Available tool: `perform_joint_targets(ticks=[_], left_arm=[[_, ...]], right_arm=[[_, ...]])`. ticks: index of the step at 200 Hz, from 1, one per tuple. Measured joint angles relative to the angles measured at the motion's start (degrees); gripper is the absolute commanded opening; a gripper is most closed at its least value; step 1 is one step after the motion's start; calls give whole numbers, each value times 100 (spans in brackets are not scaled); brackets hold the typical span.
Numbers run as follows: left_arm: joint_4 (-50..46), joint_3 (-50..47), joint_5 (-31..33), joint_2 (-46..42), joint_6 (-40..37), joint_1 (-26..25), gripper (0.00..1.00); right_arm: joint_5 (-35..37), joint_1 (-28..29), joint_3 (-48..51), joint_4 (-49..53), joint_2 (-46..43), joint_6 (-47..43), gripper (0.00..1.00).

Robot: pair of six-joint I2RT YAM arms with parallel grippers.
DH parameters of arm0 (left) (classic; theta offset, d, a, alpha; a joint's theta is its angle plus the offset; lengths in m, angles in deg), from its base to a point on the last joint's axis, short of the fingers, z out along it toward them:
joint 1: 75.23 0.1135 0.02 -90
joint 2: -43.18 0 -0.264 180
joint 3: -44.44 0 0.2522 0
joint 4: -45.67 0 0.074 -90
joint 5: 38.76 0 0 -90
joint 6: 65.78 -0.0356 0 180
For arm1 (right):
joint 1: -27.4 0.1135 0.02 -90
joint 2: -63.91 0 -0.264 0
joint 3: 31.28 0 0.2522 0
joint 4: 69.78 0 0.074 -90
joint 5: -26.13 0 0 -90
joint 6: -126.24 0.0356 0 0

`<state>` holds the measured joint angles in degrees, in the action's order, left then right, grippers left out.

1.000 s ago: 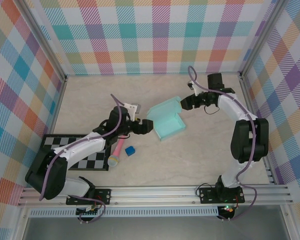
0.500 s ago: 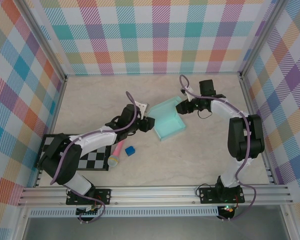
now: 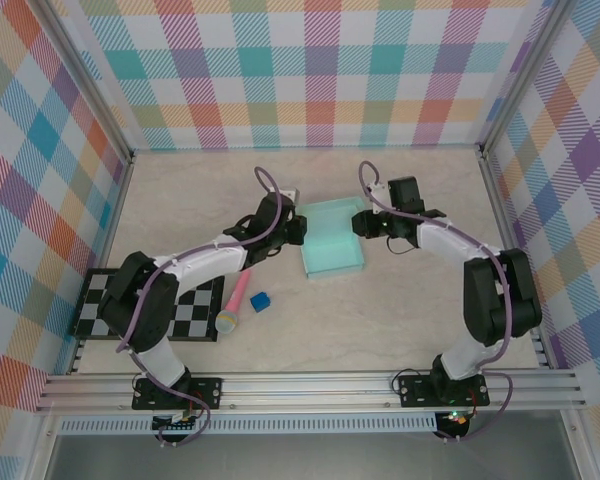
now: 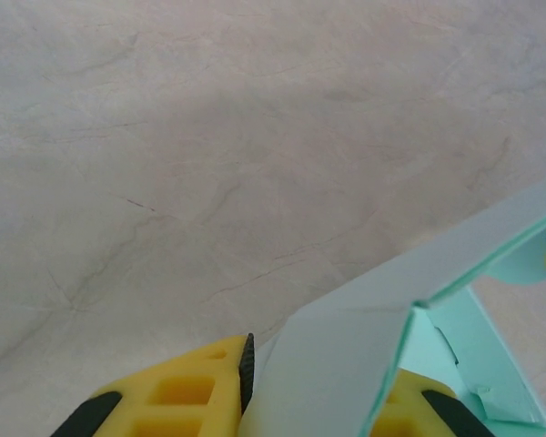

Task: Fold the paper box

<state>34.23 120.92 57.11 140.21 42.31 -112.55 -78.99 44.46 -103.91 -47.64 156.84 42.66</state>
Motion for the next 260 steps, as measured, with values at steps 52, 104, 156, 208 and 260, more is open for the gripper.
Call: perform_joint_targets(ticks=[52,104,156,208,260], left_arm=[[-203,280,0,188,389,0,18],[-83,323,-107,319,848,24,19],[-74,391,-291,492,988,24,21],[-138,382,-321,494,1314,-11,21],[-817,682,11,546,1615,-55,14]], right_arm=[[1119,404,352,-251,-422,1113,23],[1676,673,509,-348,-426,1679,19],[1952,706,531,-319,-437,1899,18],[2133,833,955,-507,-857,1976,18],[2505,1003,1270,-697,-1150,2024,17]])
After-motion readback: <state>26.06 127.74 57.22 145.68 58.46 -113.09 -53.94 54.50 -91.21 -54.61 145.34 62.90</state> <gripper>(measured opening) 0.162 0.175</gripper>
